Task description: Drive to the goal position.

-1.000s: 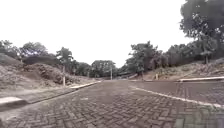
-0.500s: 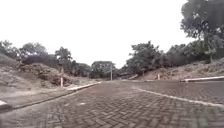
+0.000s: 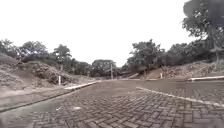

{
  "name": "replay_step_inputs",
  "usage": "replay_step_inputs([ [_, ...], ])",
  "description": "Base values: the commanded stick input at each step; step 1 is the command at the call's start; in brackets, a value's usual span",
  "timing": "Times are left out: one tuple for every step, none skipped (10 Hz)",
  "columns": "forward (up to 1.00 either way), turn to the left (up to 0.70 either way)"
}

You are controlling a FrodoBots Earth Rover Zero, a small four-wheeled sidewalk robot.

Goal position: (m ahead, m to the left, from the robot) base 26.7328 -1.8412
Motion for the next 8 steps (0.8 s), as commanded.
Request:
replay_step_inputs([
  [1.00,-0.27],
  [1.00,-0.15],
  [1.00,0.00],
  [1.00,0.00],
  [1.00,0.00],
  [1.00,0.00],
  [1.00,0.00],
  [1.00,0.00],
])
